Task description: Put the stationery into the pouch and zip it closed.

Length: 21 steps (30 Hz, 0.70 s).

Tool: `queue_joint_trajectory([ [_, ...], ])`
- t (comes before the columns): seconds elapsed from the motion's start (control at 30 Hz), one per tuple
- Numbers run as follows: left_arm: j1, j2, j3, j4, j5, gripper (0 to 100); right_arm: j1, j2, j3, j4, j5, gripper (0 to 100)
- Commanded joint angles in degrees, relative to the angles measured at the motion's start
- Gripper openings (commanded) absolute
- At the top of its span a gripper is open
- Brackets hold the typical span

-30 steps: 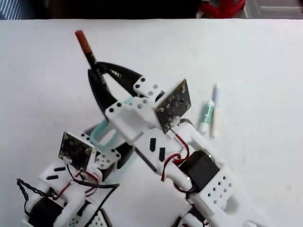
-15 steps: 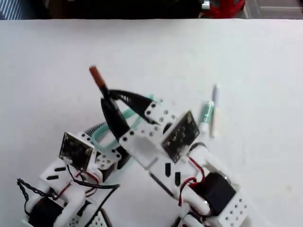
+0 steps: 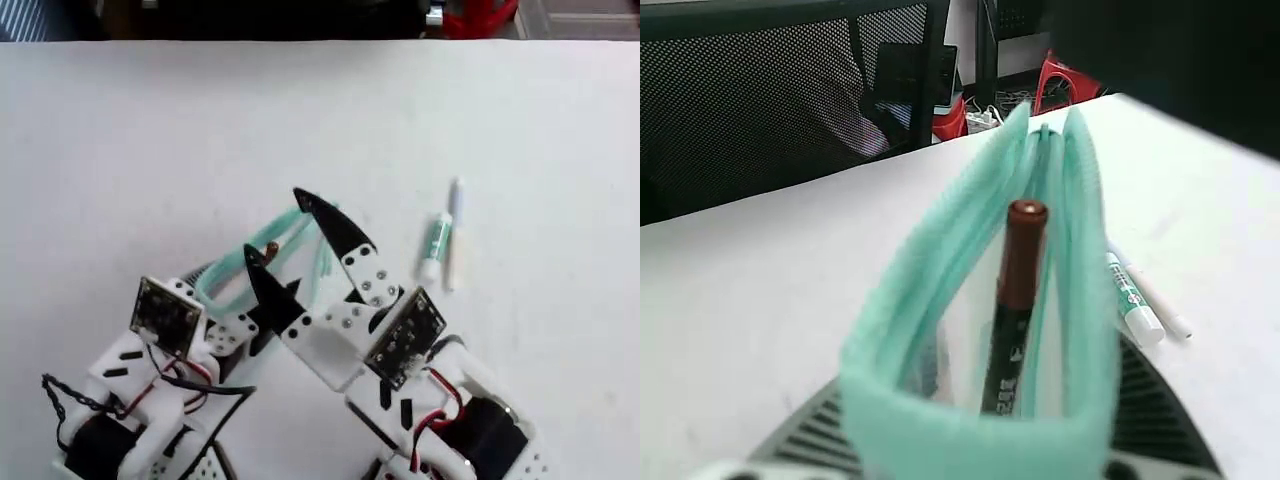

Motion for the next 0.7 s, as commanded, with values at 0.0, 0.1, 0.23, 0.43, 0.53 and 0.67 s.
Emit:
queue_joint_trajectory([
  [0.0,-0.22,-0.04,0.62,-2.64,0.26,24,2.51,-2.68,-3.60,2.59,0.97,23.8],
  [0.1,-0.22,-0.04,0.70,-2.55,0.26,24,13.41,-3.03,-7.65,6.20,0.62,23.7],
  [0.23,-0.22,-0.04,0.53,-2.29,0.26,24,31.43,-0.48,-7.12,9.45,0.62,23.7],
  [0.43,-0.22,-0.04,0.44,-2.20,0.26,24,53.32,12.26,0.26,6.55,0.97,23.6],
  [0.53,-0.22,-0.04,0.53,-2.20,0.26,24,56.92,23.96,4.48,0.40,0.97,23.5],
  [0.67,-0.22,-0.04,0.62,-2.20,0.26,24,57.10,40.31,2.46,-4.09,0.88,16.4],
])
